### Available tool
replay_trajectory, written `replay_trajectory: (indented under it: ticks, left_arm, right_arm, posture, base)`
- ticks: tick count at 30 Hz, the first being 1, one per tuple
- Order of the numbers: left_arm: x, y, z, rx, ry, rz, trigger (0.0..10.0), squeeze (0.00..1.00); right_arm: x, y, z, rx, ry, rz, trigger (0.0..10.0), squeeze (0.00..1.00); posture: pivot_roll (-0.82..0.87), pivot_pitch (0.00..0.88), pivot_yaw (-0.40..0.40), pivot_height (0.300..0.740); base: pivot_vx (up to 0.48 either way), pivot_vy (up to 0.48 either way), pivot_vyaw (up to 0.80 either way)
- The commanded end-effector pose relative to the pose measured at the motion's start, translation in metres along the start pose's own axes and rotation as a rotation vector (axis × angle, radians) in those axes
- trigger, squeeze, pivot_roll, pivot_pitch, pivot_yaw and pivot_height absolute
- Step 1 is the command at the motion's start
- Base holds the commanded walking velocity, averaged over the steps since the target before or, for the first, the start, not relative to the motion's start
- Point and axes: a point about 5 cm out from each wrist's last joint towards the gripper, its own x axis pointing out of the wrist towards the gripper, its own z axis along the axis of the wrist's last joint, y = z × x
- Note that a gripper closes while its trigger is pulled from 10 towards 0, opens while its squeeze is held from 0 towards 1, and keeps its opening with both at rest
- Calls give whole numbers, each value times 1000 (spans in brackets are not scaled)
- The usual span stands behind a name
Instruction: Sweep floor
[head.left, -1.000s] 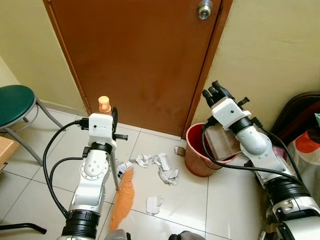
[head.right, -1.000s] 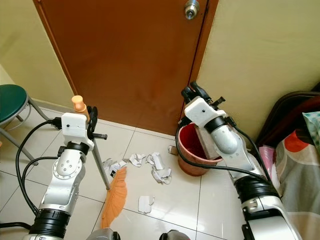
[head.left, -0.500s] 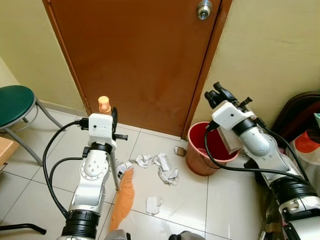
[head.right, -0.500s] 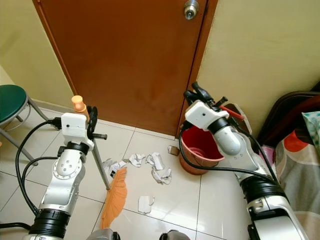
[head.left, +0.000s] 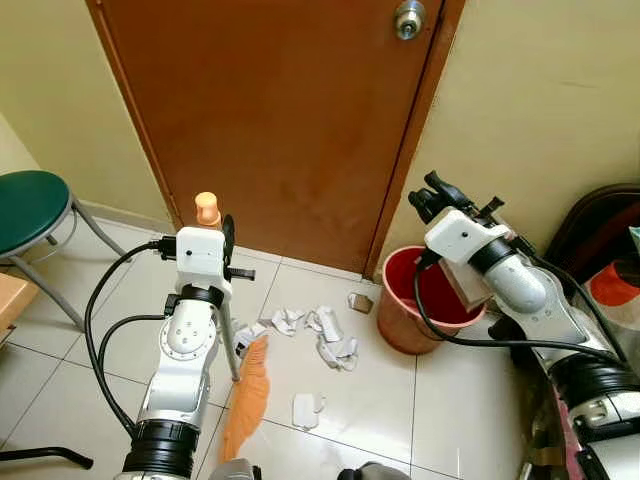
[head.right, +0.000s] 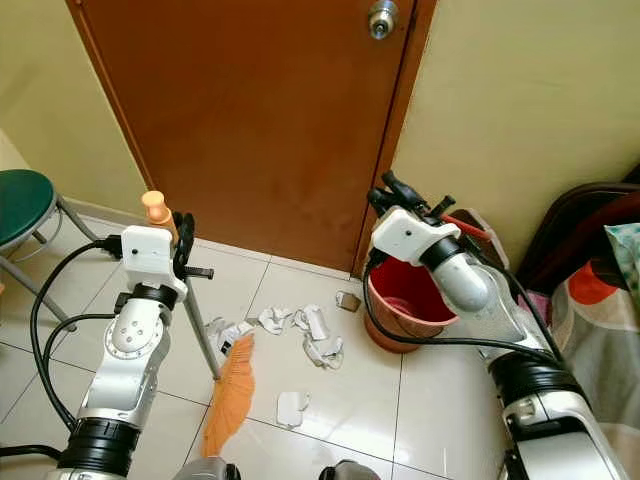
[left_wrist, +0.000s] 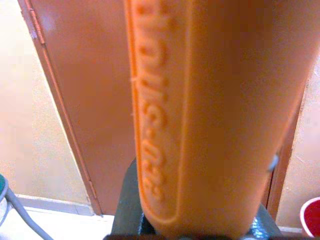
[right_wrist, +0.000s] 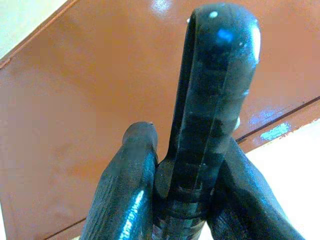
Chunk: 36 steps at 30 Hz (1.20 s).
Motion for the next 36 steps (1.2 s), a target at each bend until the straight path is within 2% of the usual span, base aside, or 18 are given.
replay_trajectory:
  ticks: [1,4,7,9,14,18,21,24,26,27,31,35,36]
  left_arm:
    - [4,-1,5,-24,-24,5,10000,0]
    - [4,-1,5,-23,-24,5,10000,0]
    - [4,-1,5,-23,-25,6,10000,0]
    - [4,-1,5,-22,-25,5,10000,0]
    - [5,-1,5,-22,-27,2,10000,0]
    - [6,-2,5,-23,-29,2,10000,0]
    - [7,-2,5,-24,-31,1,10000,0]
    - [7,-2,5,-24,-31,1,10000,0]
    - [7,-2,6,-24,-32,0,10000,0]
    - [7,-2,6,-24,-32,0,10000,0]
    - [8,-3,6,-23,-34,-2,10000,0]
    - [9,-3,6,-22,-36,-5,10000,0]
    - [8,-3,6,-21,-38,-8,10000,0]
  right_arm:
    - [-2,-11,-2,-74,4,13,10000,0]
    - [1,-16,2,-64,-14,-16,10000,0]
    - [10,-33,20,31,-92,-127,10000,0]
    - [15,-43,30,64,-138,-168,10000,0]
    - [34,-74,76,69,-319,-233,10000,0]
    - [38,-83,87,79,-355,-254,10000,0]
    - [41,-93,100,131,-394,-276,10000,0]
    - [42,-95,104,162,-407,-280,10000,0]
    - [45,-96,109,243,-418,-270,10000,0]
    - [45,-96,109,243,-418,-270,10000,0]
    - [49,-92,112,400,-417,-250,10000,0]
    - [50,-94,108,531,-393,-290,10000,0]
    - [51,-91,103,612,-360,-302,10000,0]
  posture:
    - [-60,0,-49,740]
    - [-60,0,-49,740]
    - [-57,0,-47,740]
    - [-57,0,-47,740]
    - [-57,0,-44,740]
    - [-56,0,-44,740]
    - [-54,0,-44,740]
    - [-54,0,-44,740]
    - [-54,0,-44,740]
    - [-54,0,-44,740]
    - [-49,0,-43,740]
    - [-47,0,-40,740]
    - [-45,0,-44,740]
  base:
    - [0,0,0]
    - [0,0,0]
    - [0,0,0]
    - [0,0,0]
    - [0,0,0]
    - [0,0,0]
    - [0,0,0]
    - [0,0,0]
    - [0,0,0]
    - [0,0,0]
    - [0,0,0]
    - [0,0,0]
    - [0,0,0]
